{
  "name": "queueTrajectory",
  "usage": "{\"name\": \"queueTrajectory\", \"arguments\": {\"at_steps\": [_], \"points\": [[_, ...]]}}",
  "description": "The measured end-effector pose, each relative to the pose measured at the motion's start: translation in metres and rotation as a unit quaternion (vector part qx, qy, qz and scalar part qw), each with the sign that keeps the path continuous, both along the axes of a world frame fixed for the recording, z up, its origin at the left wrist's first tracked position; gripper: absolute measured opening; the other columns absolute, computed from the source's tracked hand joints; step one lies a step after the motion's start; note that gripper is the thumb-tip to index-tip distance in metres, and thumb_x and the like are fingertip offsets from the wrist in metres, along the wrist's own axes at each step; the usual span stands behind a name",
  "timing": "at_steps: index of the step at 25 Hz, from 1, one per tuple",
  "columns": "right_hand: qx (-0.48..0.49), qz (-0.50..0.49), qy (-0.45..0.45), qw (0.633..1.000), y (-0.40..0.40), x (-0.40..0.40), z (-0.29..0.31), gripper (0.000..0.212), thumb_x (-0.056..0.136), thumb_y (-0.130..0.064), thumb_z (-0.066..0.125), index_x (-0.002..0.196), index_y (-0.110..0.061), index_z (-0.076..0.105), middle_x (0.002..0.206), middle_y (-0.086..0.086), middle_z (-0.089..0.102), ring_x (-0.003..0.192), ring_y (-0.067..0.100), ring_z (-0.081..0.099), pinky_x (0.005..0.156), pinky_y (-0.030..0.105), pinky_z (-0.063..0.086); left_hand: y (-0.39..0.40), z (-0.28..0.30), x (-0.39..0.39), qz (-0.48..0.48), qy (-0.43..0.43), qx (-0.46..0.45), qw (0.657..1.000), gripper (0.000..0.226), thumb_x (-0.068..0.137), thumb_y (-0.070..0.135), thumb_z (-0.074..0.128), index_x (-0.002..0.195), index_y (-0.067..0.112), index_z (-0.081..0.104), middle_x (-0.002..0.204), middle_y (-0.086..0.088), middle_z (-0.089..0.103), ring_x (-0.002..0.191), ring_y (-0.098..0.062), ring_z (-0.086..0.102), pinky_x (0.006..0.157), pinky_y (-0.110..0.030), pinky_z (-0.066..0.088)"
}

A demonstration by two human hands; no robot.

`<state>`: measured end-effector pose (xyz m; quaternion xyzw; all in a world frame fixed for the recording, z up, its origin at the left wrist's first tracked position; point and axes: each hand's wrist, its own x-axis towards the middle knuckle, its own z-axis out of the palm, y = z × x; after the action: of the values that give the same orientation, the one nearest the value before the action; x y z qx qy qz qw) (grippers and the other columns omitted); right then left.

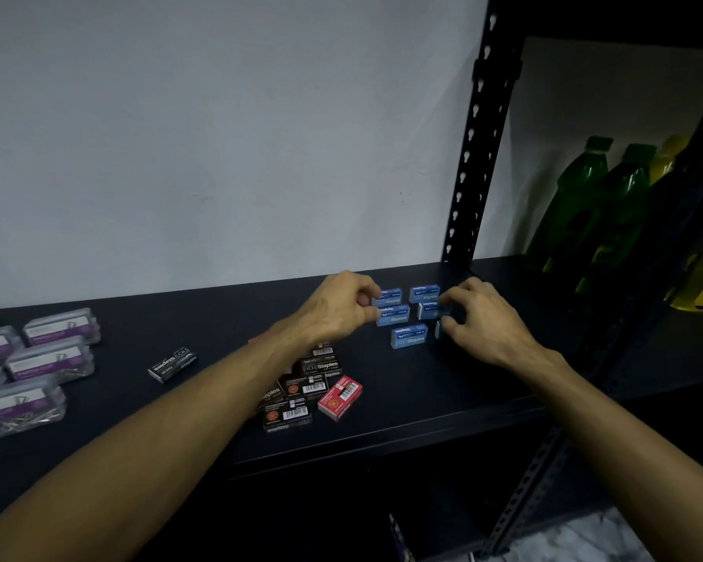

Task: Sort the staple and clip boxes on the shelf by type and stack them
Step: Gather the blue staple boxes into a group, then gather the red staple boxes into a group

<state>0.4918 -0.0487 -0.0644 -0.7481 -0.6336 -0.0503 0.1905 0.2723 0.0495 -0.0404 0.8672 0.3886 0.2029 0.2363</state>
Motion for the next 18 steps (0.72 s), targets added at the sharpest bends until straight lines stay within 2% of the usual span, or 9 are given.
{"name": "queueTrajectory", "arguments": {"at_steps": [3,6,10,14,18], "points": [[0.014,0.029,0.003,0.999,0.008,-0.018,0.011,0.033,0.092,-0.033,0.058,0.123,-0.022,0.062,0.125,0.001,0.053,0.117,0.020,0.048,0.093,0.034,0.044,0.018,0.021,-0.037,-0.003,0.072,-0.017,0.997,0.034,0.086,0.029,0.073,0.118,0.019,0.067,0.097,0.007,0.065,0.088,-0.007,0.062,0.076,-0.020,0.045],[0.010,0.071,0.020,0.997,0.025,-0.045,0.022,0.029,0.093,-0.032,0.057,0.120,-0.024,0.063,0.122,-0.002,0.055,0.118,0.017,0.048,0.096,0.037,0.045,0.034,0.032,-0.074,0.009,0.128,-0.035,0.991,0.035,0.085,0.031,0.074,0.117,0.019,0.068,0.105,0.005,0.066,0.098,-0.012,0.063,0.088,-0.028,0.050],[-0.018,0.151,0.022,0.988,0.048,-0.095,0.022,0.029,0.093,-0.031,0.057,0.120,-0.023,0.063,0.114,-0.001,0.057,0.114,0.017,0.051,0.097,0.038,0.045,0.041,0.018,-0.109,0.053,0.097,-0.044,0.993,0.036,0.085,0.033,0.073,0.117,0.019,0.068,0.111,0.004,0.068,0.101,-0.012,0.063,0.091,-0.029,0.049],[-0.090,0.193,-0.002,0.977,0.067,-0.136,0.010,0.035,0.096,-0.028,0.052,0.130,-0.022,0.057,0.126,0.001,0.054,0.120,0.017,0.048,0.100,0.040,0.044,0.039,-0.002,-0.128,0.082,0.079,-0.053,0.992,0.035,0.089,0.035,0.068,0.119,0.018,0.066,0.114,0.003,0.067,0.099,-0.010,0.061,0.086,-0.025,0.047],[-0.173,0.185,-0.024,0.967,0.079,-0.148,0.005,0.042,0.095,-0.028,0.050,0.137,-0.020,0.054,0.138,0.007,0.049,0.129,0.022,0.045,0.106,0.046,0.042,0.043,-0.016,-0.139,0.081,0.109,-0.071,0.988,0.042,0.088,0.040,0.069,0.122,0.016,0.064,0.115,0.002,0.067,0.098,-0.010,0.062,0.085,-0.024,0.047]]}}
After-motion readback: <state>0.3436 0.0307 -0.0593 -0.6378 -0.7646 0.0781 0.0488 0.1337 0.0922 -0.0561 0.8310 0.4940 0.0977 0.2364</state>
